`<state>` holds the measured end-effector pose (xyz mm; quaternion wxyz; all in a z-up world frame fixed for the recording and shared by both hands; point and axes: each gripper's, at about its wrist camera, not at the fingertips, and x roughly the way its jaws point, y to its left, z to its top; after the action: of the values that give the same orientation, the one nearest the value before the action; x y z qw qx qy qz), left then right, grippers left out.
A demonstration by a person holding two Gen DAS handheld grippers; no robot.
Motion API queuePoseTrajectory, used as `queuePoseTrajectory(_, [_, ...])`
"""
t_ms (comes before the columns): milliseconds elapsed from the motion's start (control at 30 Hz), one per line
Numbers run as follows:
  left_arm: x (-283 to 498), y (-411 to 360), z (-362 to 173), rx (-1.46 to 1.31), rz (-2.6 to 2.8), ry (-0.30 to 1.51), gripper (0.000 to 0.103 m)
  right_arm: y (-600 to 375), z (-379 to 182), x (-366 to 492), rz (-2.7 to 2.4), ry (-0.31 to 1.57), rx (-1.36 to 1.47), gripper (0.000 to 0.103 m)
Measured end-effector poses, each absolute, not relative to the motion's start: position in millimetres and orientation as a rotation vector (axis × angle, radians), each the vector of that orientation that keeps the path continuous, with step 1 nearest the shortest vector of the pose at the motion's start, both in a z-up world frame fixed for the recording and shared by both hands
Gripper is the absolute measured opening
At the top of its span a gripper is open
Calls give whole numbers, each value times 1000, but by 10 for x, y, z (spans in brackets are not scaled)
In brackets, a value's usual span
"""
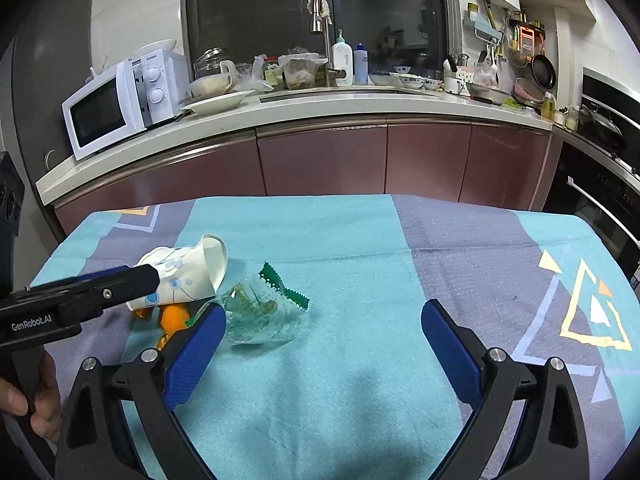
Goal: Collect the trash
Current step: 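Grasp the dotted paper cup rim with the left tool while the right tool grasps the clear wrapper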
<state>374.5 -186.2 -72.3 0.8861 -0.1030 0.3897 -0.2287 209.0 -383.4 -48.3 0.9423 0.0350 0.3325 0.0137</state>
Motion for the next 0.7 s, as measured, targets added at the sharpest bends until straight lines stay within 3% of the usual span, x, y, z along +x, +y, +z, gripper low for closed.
queuePoseTrajectory(167, [3844,-1841,-838,-280,-506,829,51,-3864,-496,2117,27,680,72,94])
queuePoseTrajectory(233, [3888,-1832,-883,-289,-506,831,32,-3859,-521,2156,35,688,73,90])
queuePoseTrajectory(333, [3956,-1814,-929,-316,-514,830,31,-3853,-553,2220,56,704,78,87])
queuePoseTrajectory(467, [3988,-1820,-904,-326,-544,801,21,-3817,-543,2305,95,709,93,84])
queuePoseTrajectory(567, [4022,-1830,-889,-347,-587,796,12,-3779,-567,2383,128,728,101,72])
queuePoseTrajectory(633, [4041,-1850,-883,-354,-608,788,4,-3759,-605,2452,144,751,112,57])
queuePoseTrajectory(700, [4047,-1876,-887,-352,-616,785,4,-3753,-629,2494,169,765,131,53])
